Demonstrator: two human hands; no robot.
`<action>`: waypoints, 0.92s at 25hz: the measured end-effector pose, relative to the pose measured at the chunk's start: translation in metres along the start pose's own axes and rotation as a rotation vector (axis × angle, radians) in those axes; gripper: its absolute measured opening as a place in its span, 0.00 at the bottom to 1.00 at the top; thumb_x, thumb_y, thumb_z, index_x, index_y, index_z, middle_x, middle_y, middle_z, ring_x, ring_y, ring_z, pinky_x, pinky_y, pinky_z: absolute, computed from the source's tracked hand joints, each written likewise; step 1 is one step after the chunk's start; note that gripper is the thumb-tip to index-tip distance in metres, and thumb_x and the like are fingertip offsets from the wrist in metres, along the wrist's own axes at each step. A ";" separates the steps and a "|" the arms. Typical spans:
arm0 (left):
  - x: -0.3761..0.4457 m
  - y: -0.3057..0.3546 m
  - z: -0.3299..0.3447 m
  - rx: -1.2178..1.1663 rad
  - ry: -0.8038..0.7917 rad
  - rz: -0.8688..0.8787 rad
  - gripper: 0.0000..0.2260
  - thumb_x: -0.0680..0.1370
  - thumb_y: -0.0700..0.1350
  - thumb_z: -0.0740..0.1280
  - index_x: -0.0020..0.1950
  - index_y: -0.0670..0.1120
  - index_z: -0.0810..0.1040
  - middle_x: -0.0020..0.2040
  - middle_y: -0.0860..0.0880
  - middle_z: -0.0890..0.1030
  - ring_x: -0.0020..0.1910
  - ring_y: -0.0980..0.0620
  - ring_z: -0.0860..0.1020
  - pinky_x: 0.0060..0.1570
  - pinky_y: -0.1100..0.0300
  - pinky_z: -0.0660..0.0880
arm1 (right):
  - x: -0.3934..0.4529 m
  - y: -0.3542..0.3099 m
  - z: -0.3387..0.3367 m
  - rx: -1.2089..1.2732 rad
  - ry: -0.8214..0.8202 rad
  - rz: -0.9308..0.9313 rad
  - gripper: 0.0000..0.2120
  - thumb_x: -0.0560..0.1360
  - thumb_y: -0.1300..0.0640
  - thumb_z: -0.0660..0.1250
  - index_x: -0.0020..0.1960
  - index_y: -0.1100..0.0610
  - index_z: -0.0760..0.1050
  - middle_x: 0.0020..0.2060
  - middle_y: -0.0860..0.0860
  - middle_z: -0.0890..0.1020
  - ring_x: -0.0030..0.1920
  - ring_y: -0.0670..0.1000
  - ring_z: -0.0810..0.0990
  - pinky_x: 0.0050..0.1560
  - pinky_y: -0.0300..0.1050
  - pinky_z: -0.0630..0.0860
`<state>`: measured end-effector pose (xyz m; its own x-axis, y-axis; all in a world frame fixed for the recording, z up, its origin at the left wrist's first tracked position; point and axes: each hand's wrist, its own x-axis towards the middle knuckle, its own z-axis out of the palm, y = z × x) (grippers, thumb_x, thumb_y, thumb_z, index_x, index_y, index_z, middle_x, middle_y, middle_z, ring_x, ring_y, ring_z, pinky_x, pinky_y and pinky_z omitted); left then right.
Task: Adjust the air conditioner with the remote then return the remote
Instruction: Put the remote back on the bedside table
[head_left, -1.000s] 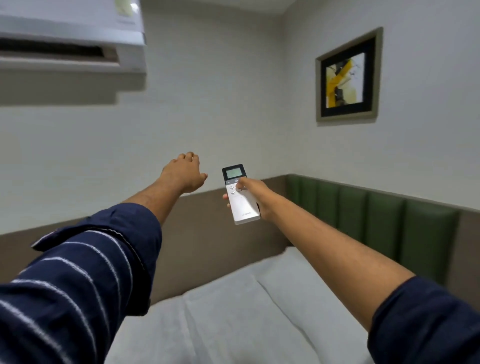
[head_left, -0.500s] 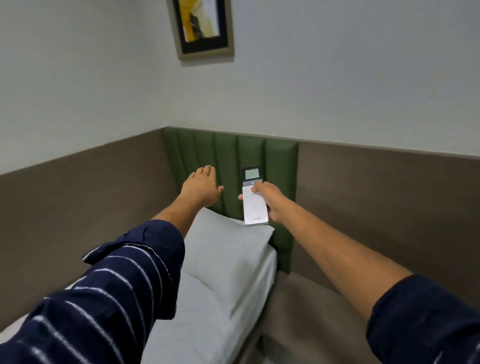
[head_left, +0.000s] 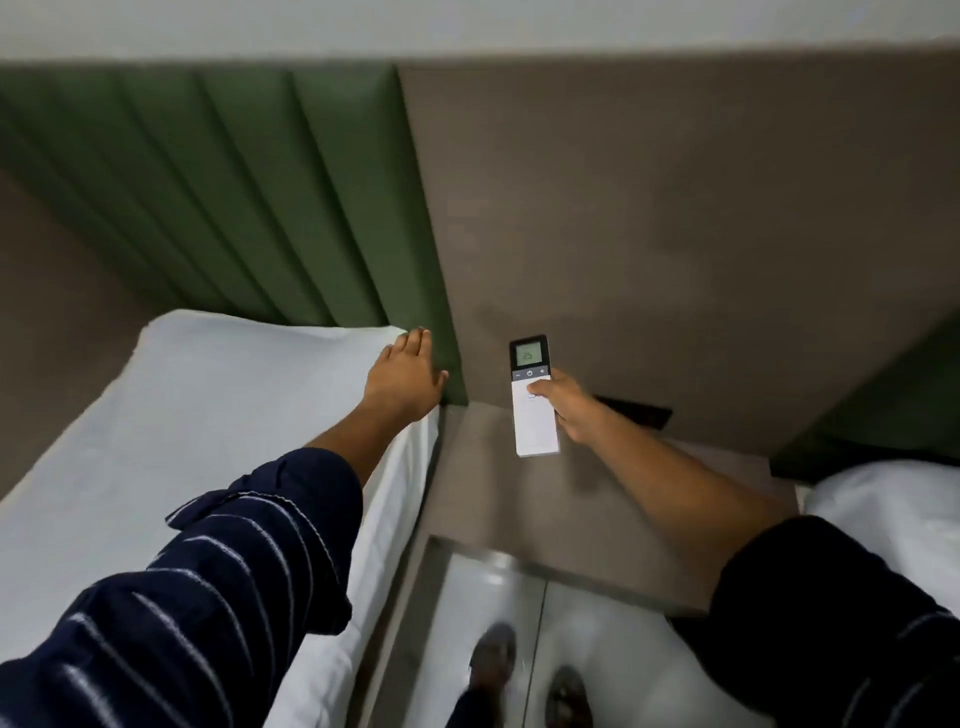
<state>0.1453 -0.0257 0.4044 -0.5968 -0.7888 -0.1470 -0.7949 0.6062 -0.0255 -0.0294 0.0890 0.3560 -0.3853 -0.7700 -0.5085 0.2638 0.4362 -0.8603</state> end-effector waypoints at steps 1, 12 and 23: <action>0.014 0.008 0.024 0.006 -0.041 0.028 0.31 0.81 0.53 0.53 0.80 0.40 0.50 0.80 0.42 0.54 0.79 0.43 0.54 0.77 0.51 0.53 | 0.015 0.023 -0.011 -0.012 0.037 0.038 0.15 0.78 0.69 0.57 0.62 0.62 0.72 0.45 0.58 0.79 0.42 0.56 0.77 0.37 0.41 0.71; 0.119 0.073 0.313 0.072 -0.384 0.293 0.33 0.81 0.55 0.53 0.80 0.41 0.46 0.81 0.43 0.49 0.80 0.44 0.52 0.76 0.51 0.50 | 0.162 0.280 -0.093 0.041 0.417 0.387 0.18 0.75 0.70 0.63 0.65 0.68 0.70 0.57 0.64 0.78 0.53 0.61 0.79 0.56 0.55 0.76; 0.141 0.093 0.445 0.005 -0.430 0.378 0.32 0.81 0.52 0.56 0.80 0.40 0.48 0.80 0.41 0.54 0.78 0.43 0.54 0.76 0.51 0.53 | 0.256 0.405 -0.101 -0.110 0.500 0.447 0.19 0.74 0.67 0.66 0.65 0.64 0.70 0.62 0.62 0.77 0.60 0.62 0.78 0.57 0.53 0.75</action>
<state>0.0359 -0.0354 -0.0587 -0.7409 -0.4049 -0.5359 -0.5333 0.8396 0.1029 -0.1106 0.1153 -0.1260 -0.6295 -0.2085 -0.7485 0.4113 0.7278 -0.5487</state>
